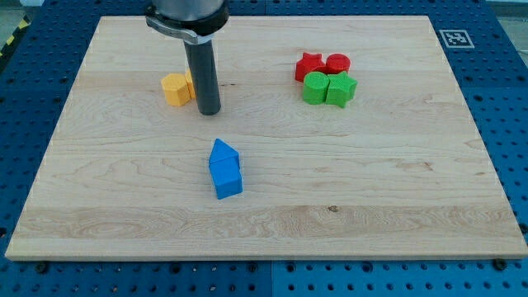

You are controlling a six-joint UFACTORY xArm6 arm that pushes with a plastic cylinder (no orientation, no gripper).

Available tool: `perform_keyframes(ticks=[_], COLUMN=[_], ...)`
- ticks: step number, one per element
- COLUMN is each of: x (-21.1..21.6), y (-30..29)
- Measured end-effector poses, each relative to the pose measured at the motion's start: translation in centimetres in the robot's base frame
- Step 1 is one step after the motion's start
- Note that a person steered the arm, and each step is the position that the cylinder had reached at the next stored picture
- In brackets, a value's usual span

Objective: Move your arm to the left of the triangle

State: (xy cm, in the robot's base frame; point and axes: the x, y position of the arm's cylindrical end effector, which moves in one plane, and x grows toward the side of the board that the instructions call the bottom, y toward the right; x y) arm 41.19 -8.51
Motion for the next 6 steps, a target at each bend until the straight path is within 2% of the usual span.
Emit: perform_keyframes(ticks=[1, 2, 4, 6], x=[0.4, 3.5, 4.4, 6.9], y=[0.0, -1.5, -2.2, -6.3])
